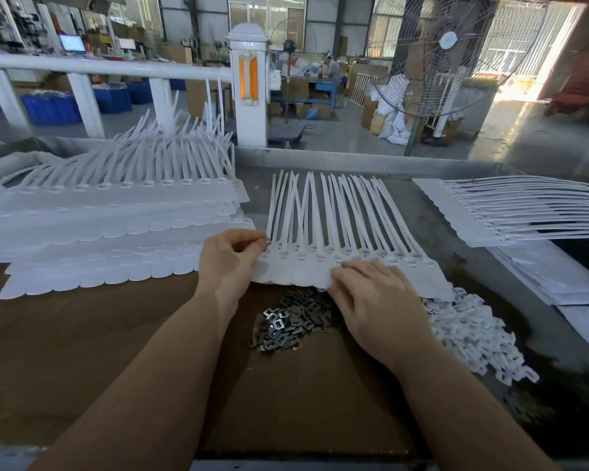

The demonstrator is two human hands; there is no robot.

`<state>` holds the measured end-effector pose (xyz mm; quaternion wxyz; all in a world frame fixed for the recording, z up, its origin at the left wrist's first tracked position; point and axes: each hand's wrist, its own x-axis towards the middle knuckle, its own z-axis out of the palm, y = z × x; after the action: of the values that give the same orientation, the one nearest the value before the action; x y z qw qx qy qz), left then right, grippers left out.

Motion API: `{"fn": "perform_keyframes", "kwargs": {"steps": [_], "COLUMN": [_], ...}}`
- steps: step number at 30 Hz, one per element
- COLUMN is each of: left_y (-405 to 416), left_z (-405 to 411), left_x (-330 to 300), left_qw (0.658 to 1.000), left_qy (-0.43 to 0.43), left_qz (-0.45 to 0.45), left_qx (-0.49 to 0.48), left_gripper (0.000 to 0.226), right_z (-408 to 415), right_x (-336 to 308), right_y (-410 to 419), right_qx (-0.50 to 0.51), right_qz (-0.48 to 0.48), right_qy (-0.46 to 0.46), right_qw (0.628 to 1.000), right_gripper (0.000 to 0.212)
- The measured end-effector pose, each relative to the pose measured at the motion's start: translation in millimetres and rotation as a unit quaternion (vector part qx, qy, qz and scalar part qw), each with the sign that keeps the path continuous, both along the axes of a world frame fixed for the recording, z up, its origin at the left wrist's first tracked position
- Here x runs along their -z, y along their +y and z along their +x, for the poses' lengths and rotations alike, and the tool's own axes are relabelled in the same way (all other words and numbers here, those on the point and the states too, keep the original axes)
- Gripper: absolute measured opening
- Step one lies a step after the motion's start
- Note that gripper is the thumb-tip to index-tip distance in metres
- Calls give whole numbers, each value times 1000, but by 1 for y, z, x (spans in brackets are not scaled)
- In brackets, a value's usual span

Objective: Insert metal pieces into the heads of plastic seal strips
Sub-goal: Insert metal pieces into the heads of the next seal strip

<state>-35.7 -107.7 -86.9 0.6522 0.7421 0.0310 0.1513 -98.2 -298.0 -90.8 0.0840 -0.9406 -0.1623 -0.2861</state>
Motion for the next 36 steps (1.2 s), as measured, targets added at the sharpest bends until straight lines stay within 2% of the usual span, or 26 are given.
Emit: {"fn": "perform_keyframes", "kwargs": {"steps": [5, 10, 19, 27, 31, 36], "left_y": [6, 7, 8, 8, 7, 5], "left_z": [4, 5, 4, 3, 4, 4], "left_x": [1, 3, 3, 1, 2, 3], "left_qw": [999, 999, 994, 993, 988, 968], "left_qy": [12, 25, 35, 52, 57, 45], "left_qz": [29, 46, 104, 105, 146, 246], "left_qx": [-13, -5, 4, 4, 0, -23], "left_gripper": [15, 15, 11, 10, 7, 9], "right_z": [-1, -2, -1, -1, -1, -2], "right_x": [-1, -1, -1, 1, 1, 2], "right_y": [2, 1, -1, -2, -3, -3], "right_qx": [17, 12, 7, 6, 7, 6], "right_qz": [10, 23, 36, 38, 42, 45], "right_qy": [17, 26, 16, 11, 9, 9], "right_qw": [1000, 999, 999, 999, 999, 999], "right_gripper": [22, 13, 17, 11, 10, 11]}}
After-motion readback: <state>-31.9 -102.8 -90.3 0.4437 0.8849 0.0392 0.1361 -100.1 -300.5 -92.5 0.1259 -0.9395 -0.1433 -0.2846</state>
